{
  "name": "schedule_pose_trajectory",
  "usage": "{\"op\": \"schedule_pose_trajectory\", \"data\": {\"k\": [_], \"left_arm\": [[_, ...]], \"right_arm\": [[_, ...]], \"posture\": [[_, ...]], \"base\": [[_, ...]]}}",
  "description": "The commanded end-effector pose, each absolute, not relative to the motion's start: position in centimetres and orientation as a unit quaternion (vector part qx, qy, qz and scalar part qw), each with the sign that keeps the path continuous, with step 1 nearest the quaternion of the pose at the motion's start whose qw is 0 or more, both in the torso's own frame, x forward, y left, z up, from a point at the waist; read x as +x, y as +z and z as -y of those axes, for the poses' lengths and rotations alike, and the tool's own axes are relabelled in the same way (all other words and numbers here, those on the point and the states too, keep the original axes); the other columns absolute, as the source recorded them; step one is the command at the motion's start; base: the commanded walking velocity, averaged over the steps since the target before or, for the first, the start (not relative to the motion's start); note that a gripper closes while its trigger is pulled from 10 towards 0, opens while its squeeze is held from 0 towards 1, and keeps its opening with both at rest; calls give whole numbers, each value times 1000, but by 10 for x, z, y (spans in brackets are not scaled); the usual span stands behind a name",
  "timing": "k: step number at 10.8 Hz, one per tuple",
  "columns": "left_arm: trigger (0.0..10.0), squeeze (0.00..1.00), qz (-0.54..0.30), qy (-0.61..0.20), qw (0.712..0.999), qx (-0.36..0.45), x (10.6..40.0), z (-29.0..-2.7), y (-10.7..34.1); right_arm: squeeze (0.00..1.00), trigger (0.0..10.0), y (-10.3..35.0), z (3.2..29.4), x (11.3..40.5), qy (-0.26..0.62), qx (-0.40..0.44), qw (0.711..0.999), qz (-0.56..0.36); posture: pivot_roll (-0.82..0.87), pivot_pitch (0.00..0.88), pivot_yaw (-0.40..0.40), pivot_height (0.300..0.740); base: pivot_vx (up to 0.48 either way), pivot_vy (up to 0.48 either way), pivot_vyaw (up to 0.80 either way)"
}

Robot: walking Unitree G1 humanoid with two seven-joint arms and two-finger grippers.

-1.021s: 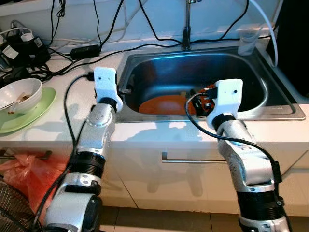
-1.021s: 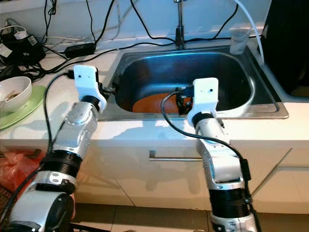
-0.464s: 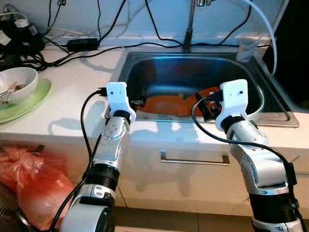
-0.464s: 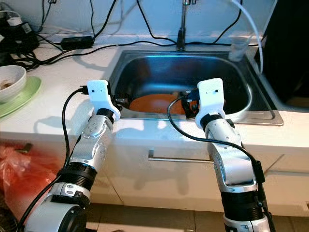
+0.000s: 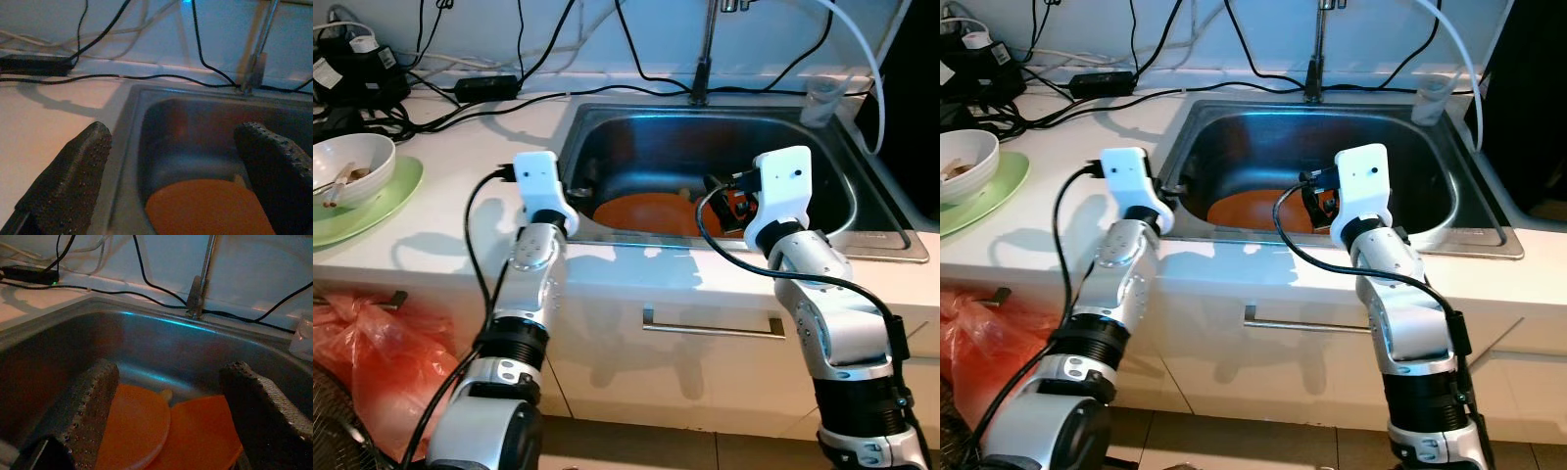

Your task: Kitchen organization

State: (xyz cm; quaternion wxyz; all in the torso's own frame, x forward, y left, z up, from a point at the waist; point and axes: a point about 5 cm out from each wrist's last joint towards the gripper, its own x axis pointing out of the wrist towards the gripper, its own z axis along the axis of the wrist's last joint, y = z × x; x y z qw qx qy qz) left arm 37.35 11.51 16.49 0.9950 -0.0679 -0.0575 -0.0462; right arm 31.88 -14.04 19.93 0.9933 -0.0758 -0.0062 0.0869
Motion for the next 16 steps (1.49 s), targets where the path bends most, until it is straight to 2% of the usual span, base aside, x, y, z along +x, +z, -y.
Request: {"op": "schedule_pose_trajectory", "data": {"k": [1,8,16], "left_arm": [[10000,0,59,-46,995,-66,373,-114,164],[10000,0,41,-48,993,-102,371,-103,153],[10000,0,37,-30,995,-92,376,-123,154]], "right_arm": [[0,10000,195,138,316,91,-77,993,2],[0,10000,196,139,317,105,-98,990,-2],[0,10000,190,138,321,96,-83,992,-3]], "posture": [[-128,0,49,740],[-146,0,-3,740],[-99,0,3,740]], "base": [[0,0,0],[0,0,0],[0,0,0]]}}
